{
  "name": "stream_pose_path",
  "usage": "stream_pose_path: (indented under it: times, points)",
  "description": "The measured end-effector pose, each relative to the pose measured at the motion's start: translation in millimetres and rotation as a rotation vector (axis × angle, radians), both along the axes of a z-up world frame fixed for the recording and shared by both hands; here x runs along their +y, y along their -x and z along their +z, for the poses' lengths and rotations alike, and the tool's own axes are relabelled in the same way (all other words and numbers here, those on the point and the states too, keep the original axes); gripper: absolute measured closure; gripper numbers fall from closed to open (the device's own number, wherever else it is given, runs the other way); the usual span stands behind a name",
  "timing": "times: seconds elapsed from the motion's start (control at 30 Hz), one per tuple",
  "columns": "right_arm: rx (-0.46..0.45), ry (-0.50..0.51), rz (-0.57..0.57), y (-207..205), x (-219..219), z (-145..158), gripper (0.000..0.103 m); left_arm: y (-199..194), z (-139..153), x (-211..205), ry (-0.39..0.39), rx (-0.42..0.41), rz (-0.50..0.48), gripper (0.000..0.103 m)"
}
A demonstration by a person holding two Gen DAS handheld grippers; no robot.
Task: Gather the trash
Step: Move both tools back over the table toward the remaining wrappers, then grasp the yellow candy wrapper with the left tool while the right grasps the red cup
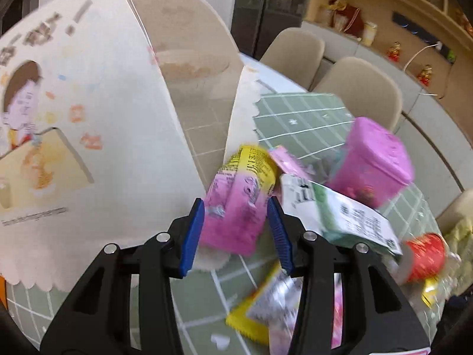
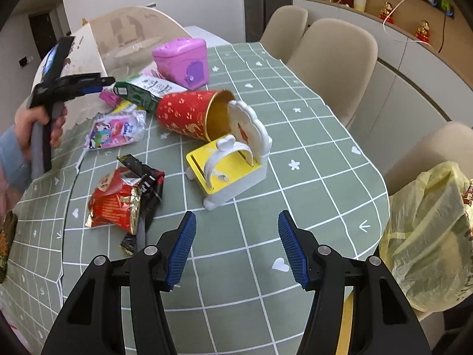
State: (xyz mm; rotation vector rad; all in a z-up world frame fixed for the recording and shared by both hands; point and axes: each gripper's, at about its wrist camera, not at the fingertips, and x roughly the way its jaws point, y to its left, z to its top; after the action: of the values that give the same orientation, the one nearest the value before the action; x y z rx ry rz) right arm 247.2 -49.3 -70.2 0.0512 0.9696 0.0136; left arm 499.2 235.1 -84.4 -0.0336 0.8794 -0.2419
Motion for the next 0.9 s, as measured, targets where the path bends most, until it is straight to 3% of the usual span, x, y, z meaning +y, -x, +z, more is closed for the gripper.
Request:
stream_pose_path:
  times: [0.1, 0.17, 0.2, 0.3, 0.57, 0.67, 0.73, 0.9]
  points:
    - [-0.041, 0.016, 0.017, -8, 3, 13, 0.048, -5, -10, -4, 0.025, 0.055, -0.024, 0.09]
    - [-0.066, 0.002, 0.039, -20, 4, 26, 0.048, 2, -10, -3, 0.058, 0.084, -0.035, 0.102]
    - [-0.067, -0.011, 0.052, -27, 4, 30, 0.048, 10, -8, -1, 0.074, 0.098, -0.038, 0.103]
    - [-0.068, -0.027, 0.134, -55, 10, 41, 0.048, 38, -2, 7, 0.117, 0.133, -0.056, 0.103]
    - [0.016, 0.153, 0.456, -140, 50, 26, 0.048, 110, 7, 20, 0.173, 0.196, -0.118, 0.103]
    - [0.081, 0.234, 0.528, -159, 61, 7, 0.048, 111, 10, 28, 0.197, 0.182, -0.1, 0.1]
    - [0.084, 0.255, 0.558, -164, 66, 0, 0.048, 108, 11, 34, 0.203, 0.162, -0.072, 0.082]
    - [0.09, 0.363, 0.621, -158, 82, -7, 0.048, 64, 10, 42, 0.287, 0.141, -0.02, 0.072]
